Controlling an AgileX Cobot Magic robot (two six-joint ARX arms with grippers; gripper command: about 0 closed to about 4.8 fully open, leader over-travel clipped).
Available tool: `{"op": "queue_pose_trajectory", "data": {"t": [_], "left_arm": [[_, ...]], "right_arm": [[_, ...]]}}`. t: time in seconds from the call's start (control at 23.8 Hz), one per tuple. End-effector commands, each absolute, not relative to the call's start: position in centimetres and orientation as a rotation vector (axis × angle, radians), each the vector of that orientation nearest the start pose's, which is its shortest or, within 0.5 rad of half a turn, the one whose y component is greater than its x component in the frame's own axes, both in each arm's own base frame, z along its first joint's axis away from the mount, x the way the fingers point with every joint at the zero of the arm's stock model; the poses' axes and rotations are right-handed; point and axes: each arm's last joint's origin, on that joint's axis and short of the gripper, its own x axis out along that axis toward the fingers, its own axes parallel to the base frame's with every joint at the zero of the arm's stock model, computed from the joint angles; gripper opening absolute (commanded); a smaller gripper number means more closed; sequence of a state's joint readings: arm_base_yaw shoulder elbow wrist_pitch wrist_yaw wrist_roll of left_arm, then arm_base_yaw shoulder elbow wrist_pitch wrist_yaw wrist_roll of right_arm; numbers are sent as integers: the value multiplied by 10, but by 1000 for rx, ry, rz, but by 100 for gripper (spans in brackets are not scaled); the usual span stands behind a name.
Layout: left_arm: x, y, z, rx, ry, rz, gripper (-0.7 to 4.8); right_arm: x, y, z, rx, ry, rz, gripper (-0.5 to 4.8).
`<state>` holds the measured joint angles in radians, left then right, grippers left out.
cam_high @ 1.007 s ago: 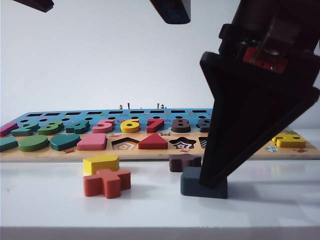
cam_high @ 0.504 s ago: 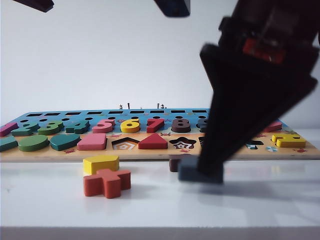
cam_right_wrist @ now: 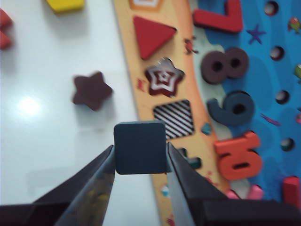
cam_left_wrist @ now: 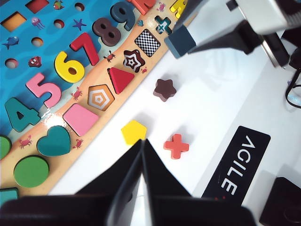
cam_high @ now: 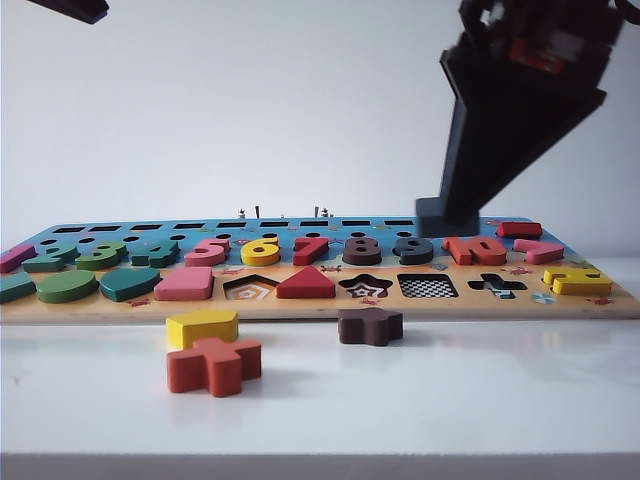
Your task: Insert the cube into the slot.
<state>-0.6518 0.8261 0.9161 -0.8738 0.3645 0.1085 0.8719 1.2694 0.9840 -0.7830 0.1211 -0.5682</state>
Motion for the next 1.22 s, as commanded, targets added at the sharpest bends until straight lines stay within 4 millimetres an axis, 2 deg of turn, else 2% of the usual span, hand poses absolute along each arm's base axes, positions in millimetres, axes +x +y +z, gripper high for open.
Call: {"op": "queue_pose_trajectory", "data": {"t": [0.04,0.38,1.22], "left_arm": [[111,-98,315,209,727,-1013,20],[114,-100,319,202,669,-1016,20],[118,-103,324,193,604,-1019,20]], "right_arm": [[162,180,260,-1112,704,981,101],[173,185,252,-1230,648,1031,101],[196,193,232,-1204,677,1021,101]]}}
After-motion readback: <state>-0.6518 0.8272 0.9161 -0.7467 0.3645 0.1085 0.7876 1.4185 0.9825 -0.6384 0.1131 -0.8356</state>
